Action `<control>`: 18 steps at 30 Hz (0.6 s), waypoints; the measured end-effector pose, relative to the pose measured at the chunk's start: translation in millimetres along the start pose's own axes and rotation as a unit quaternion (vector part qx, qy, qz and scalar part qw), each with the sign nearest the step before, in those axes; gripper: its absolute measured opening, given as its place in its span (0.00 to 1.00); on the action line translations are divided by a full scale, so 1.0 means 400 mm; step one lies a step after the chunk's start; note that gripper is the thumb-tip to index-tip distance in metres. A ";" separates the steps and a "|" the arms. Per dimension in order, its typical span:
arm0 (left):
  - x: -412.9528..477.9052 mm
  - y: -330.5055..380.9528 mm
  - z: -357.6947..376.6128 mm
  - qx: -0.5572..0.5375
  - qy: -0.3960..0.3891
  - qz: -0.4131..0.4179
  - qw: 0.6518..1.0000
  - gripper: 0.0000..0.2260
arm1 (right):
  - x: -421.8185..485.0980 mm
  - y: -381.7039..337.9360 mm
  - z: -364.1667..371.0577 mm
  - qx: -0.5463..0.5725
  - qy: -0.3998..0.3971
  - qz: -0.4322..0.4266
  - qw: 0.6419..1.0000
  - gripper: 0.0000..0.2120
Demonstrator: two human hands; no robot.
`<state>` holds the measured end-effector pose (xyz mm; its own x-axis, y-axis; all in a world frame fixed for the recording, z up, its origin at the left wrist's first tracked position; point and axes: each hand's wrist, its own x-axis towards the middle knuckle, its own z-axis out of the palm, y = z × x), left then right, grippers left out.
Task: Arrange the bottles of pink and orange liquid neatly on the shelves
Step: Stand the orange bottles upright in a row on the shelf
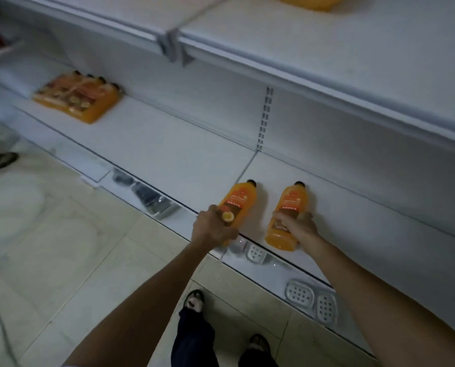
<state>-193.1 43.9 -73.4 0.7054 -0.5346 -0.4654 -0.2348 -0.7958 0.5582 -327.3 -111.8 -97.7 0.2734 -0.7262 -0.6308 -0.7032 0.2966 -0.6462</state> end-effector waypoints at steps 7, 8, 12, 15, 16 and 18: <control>-0.055 -0.193 -0.342 -0.027 0.080 0.007 0.996 0.24 | -0.127 -0.285 0.315 -0.039 -0.118 -0.135 0.983 0.34; -0.055 -0.228 -0.396 -0.032 0.090 0.005 0.995 0.24 | -0.147 -0.327 0.365 -0.045 -0.119 -0.143 0.982 0.33; -0.046 -0.393 -0.613 -0.052 0.127 -0.010 0.990 0.26 | -0.206 -0.456 0.582 -0.051 -0.114 -0.146 0.981 0.32; -0.040 -0.521 -0.758 -0.061 0.148 -0.017 0.987 0.25 | -0.254 -0.517 0.748 -0.041 -0.103 -0.130 0.985 0.32; -0.036 -0.557 -0.805 -0.060 0.154 -0.020 0.986 0.25 | -0.273 -0.532 0.800 -0.035 -0.105 -0.123 0.986 0.32; -0.015 -0.616 -0.887 -0.061 0.166 -0.024 0.984 0.25 | -0.310 -0.566 0.890 -0.031 -0.108 -0.121 0.986 0.32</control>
<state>97.9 344.1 35.5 0.8976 -0.3598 -0.2546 -0.1291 -0.7669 0.6287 31.6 131.9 -26.1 0.5667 -0.6201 -0.5425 -0.6377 0.0868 -0.7654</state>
